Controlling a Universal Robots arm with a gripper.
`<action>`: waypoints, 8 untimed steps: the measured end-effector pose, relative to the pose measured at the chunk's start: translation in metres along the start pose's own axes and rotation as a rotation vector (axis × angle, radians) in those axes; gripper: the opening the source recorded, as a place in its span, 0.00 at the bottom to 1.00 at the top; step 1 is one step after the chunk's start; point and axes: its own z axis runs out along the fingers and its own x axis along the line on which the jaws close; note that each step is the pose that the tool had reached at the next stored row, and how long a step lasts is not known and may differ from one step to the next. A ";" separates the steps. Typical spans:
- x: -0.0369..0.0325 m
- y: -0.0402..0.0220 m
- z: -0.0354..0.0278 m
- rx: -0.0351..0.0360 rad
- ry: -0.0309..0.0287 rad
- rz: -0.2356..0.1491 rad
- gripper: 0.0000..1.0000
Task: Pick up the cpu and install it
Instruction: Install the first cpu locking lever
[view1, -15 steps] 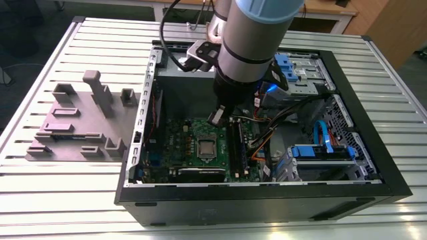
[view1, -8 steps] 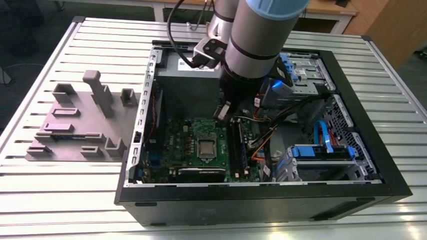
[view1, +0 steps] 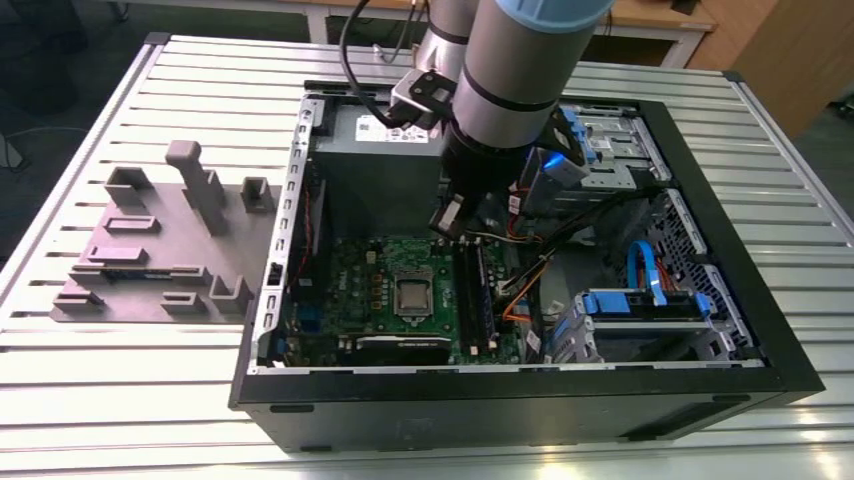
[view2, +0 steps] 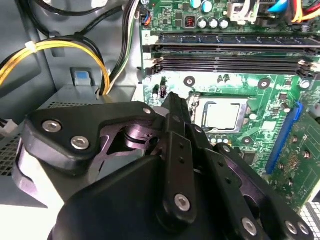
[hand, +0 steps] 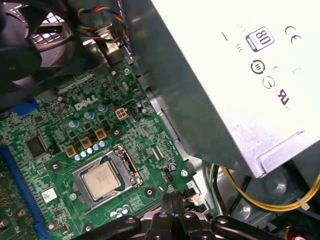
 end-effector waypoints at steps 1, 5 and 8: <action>-0.0002 0.0001 0.0004 0.0000 -0.0001 0.000 0.10; -0.0026 0.0014 0.0015 0.0000 0.0001 0.000 0.10; -0.0046 0.0025 0.0026 0.0000 0.0000 0.000 0.10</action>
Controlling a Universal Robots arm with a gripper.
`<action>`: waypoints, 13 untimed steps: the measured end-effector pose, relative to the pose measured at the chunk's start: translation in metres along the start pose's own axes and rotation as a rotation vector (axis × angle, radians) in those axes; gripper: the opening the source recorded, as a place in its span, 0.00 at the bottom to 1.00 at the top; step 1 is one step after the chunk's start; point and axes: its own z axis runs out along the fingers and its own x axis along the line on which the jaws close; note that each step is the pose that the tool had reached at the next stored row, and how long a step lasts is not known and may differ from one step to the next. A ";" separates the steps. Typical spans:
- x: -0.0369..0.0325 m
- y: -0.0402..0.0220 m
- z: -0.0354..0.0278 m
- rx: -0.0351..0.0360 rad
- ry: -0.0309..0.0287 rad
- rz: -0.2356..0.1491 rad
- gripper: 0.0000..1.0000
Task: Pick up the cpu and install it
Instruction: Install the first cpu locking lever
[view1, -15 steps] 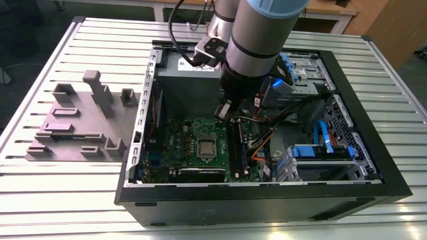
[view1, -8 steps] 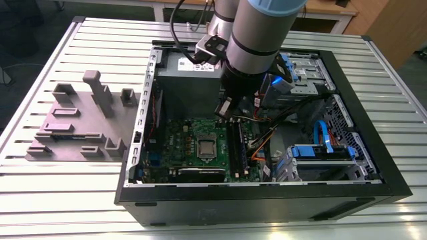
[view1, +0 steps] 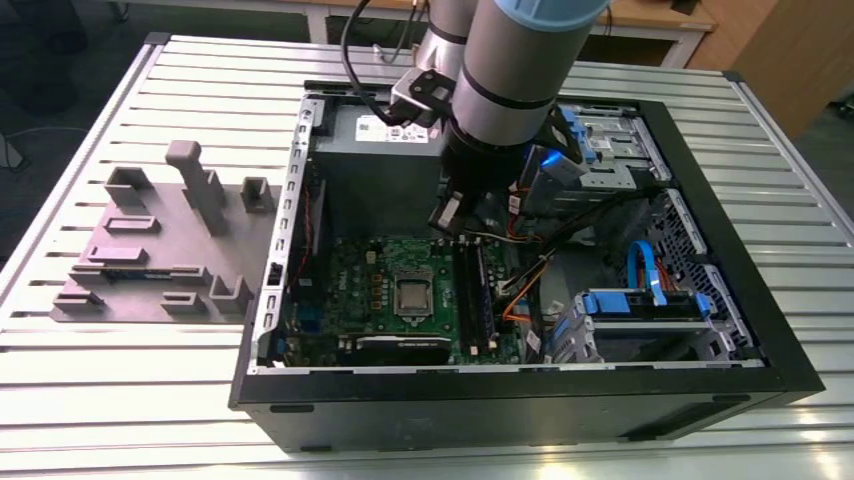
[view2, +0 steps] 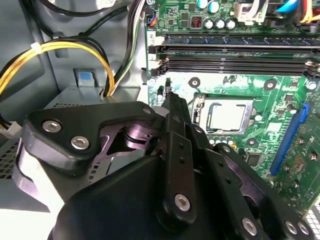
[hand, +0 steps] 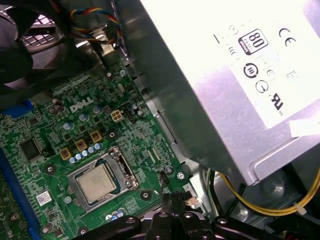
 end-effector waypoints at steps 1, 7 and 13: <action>-0.0002 0.0000 0.0005 0.0000 -0.0001 0.000 0.10; -0.0004 0.0001 0.0023 -0.0015 0.0030 -0.027 0.10; -0.0030 0.0015 0.0043 -0.0034 0.0066 -0.061 0.10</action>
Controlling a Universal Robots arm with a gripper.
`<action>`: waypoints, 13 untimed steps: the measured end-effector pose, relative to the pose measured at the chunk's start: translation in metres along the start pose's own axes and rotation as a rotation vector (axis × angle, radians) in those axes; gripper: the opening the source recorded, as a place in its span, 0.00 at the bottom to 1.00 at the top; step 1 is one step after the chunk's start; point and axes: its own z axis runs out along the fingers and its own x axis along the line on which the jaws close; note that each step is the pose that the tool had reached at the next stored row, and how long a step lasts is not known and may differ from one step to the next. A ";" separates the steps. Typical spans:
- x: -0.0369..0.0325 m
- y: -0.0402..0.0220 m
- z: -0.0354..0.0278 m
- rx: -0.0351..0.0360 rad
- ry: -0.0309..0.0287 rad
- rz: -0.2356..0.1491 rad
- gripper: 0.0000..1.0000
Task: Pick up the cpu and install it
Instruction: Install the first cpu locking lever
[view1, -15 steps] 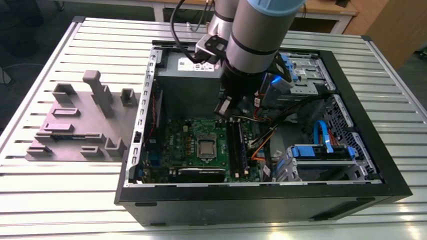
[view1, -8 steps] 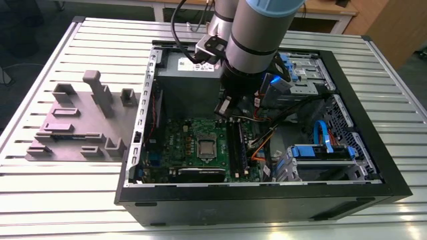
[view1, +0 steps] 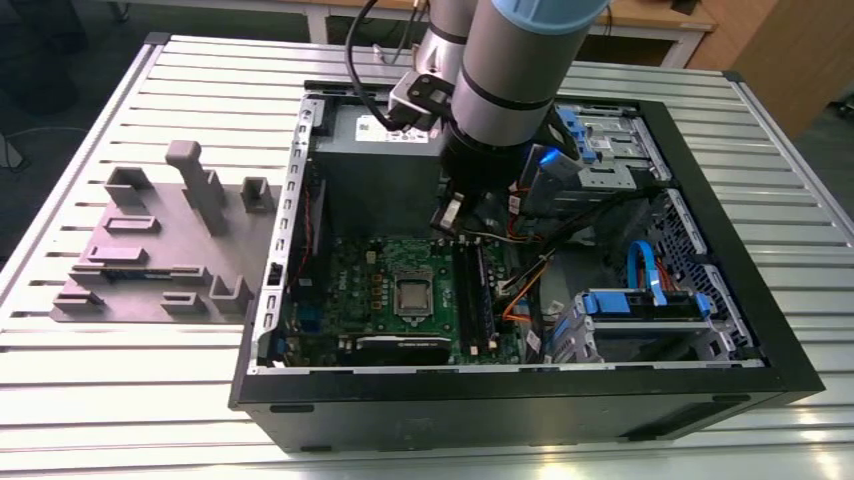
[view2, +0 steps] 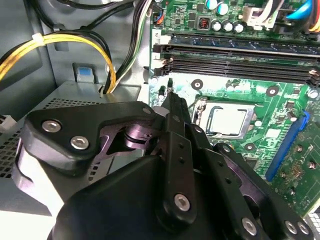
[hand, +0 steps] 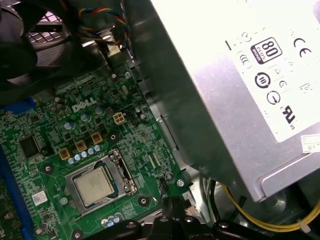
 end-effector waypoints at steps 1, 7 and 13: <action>-0.0009 0.0004 0.0004 0.0000 -0.0001 0.000 0.10; -0.0013 0.0010 0.0010 -0.0002 0.0003 -0.003 0.10; 0.0020 0.0005 0.0008 -0.0005 0.0008 -0.008 0.10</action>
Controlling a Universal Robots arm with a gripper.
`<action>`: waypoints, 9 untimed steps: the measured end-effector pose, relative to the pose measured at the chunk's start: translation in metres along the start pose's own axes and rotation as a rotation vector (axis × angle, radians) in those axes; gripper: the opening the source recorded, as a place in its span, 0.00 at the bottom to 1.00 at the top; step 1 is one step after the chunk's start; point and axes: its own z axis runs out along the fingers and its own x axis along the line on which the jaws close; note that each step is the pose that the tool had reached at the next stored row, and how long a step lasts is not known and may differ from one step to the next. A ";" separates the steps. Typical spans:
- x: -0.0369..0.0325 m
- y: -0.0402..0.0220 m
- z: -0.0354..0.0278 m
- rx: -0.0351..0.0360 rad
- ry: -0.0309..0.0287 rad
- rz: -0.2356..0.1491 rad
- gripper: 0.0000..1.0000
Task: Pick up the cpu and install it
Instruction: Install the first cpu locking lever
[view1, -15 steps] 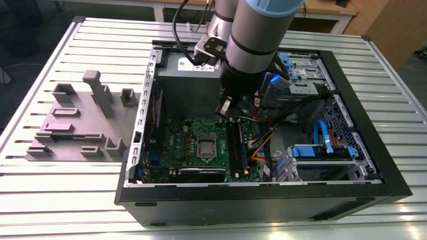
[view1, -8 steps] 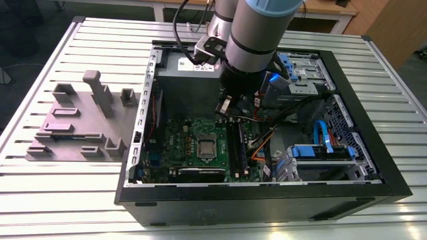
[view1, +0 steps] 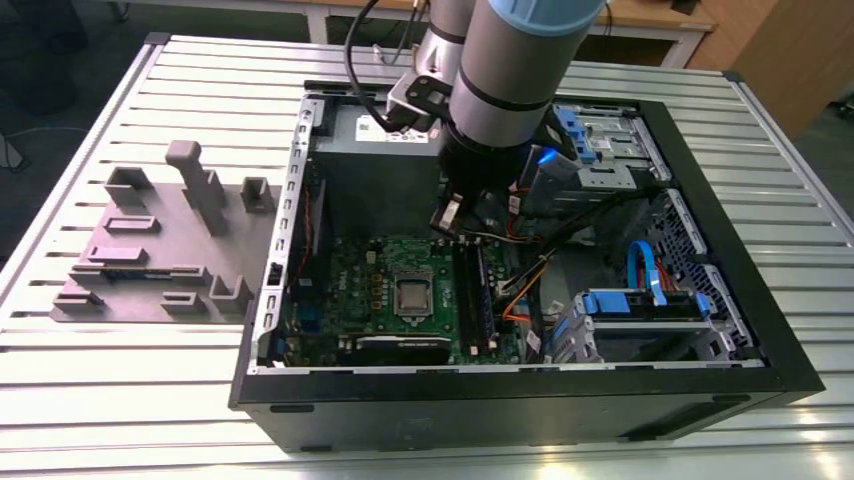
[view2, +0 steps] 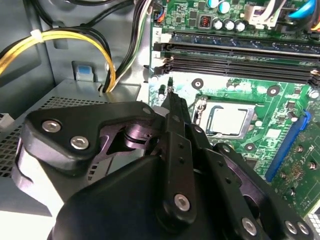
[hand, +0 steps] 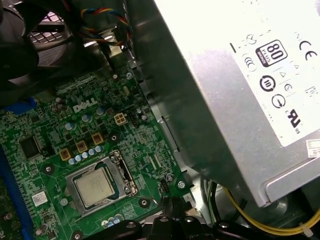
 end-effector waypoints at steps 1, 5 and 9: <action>0.0008 -0.0004 -0.0001 0.0000 0.0000 0.000 0.10; 0.0042 -0.0018 -0.0004 0.0001 0.0002 0.000 0.10; 0.0076 -0.0021 -0.0011 0.0005 0.0004 -0.001 0.10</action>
